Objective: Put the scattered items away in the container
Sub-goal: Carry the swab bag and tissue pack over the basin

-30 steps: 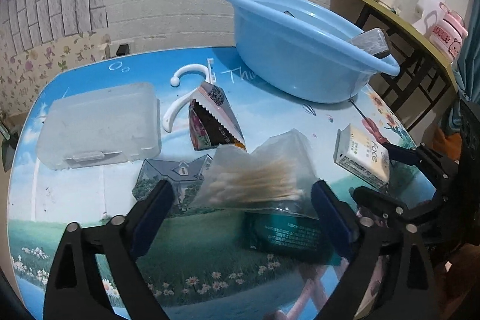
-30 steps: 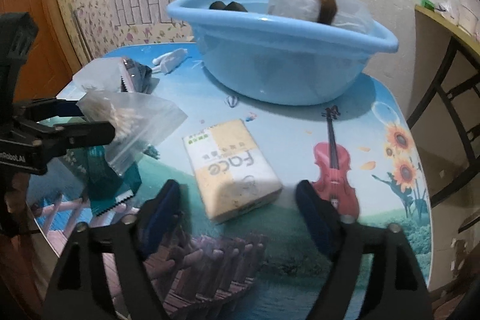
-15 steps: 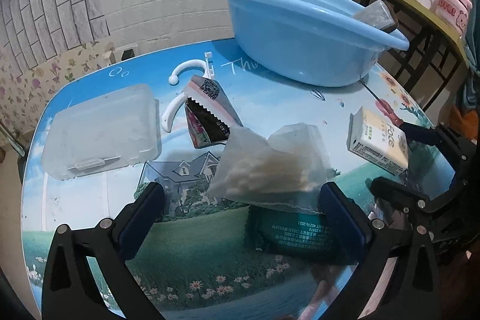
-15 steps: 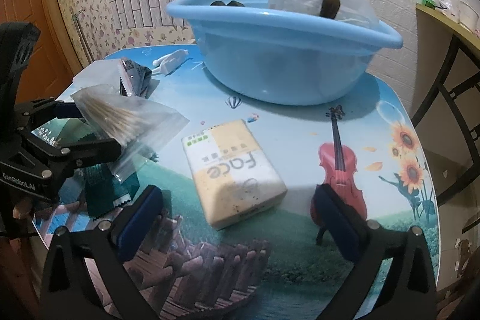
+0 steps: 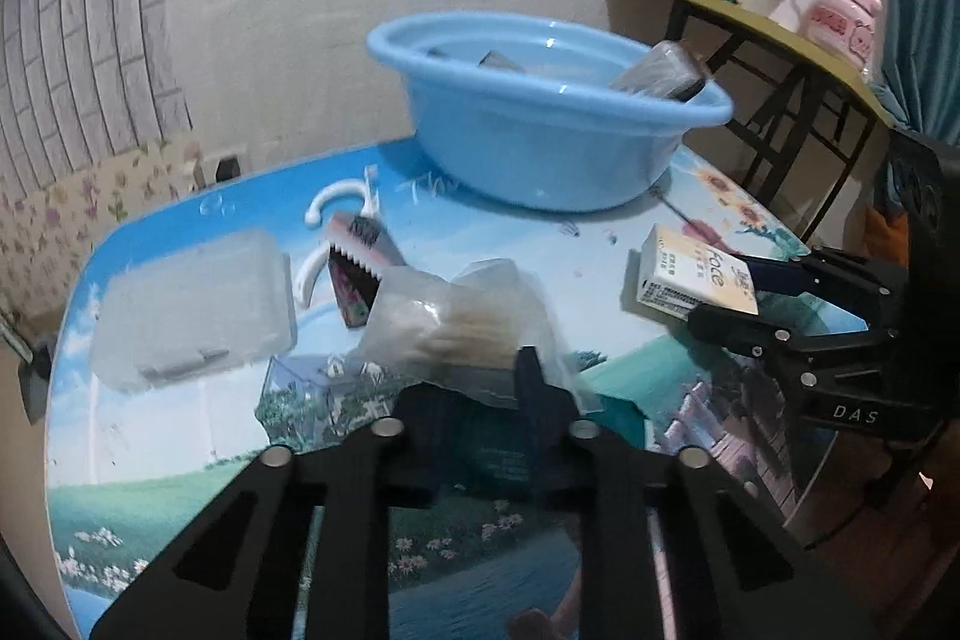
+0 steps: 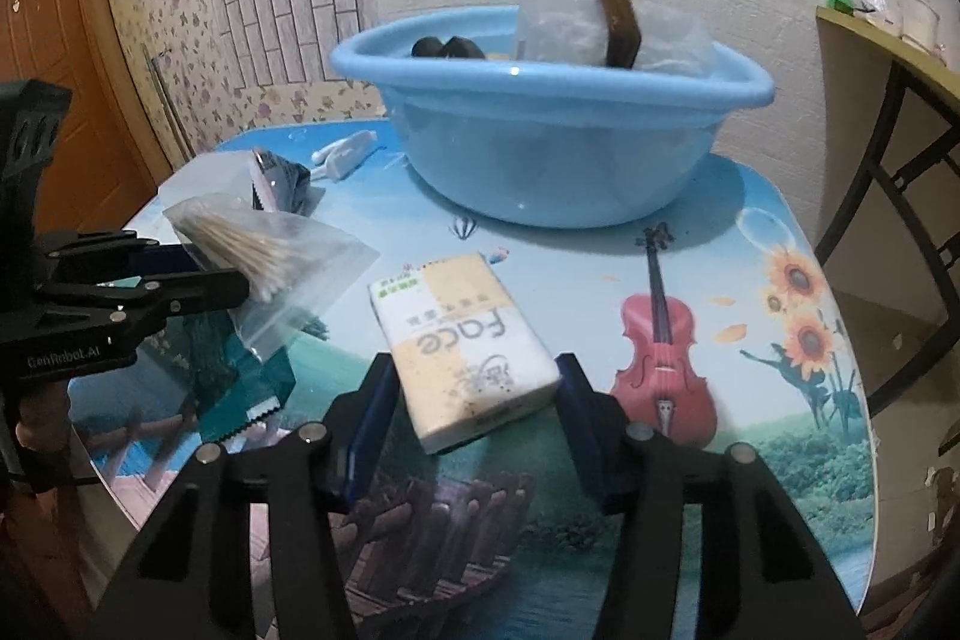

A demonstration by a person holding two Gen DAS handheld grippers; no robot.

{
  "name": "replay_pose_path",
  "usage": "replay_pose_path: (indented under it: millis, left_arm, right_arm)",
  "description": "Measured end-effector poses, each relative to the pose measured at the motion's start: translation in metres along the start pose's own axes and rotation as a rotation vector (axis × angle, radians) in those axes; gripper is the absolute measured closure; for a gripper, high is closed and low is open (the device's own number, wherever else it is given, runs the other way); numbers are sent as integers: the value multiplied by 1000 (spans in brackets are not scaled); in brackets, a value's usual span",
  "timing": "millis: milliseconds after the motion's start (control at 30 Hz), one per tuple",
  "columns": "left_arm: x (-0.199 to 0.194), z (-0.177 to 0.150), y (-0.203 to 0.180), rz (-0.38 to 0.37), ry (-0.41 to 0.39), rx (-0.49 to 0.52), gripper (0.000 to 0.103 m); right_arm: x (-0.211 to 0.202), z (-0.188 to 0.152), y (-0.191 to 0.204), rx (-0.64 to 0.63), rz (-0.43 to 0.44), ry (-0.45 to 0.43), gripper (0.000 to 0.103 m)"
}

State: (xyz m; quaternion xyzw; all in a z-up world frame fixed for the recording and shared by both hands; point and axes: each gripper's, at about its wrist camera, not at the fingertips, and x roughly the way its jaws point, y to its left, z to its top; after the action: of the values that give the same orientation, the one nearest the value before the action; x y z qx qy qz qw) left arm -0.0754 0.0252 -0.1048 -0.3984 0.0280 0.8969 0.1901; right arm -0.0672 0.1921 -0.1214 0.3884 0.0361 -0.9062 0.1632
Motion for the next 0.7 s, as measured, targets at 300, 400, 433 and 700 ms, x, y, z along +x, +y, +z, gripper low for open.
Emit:
replay_pose_path:
  millis: [300,400,433,700]
  left_arm:
    - [-28,15,-4,-28,-57,-17,97]
    - [-38,25,-8,-27,-70,-14,97]
    - [-41,27,-10,-31,-78,-12,98]
    - [-61,56,-24,-54,-137,21,98]
  right_arm:
    - [-25,12,-2,4,17,-77,51]
    - [-40,20,-3,9,23,-124,51]
    - [-44,22,-4,11,25,-135,51]
    - [-62,34,-12,24,30,-190,52]
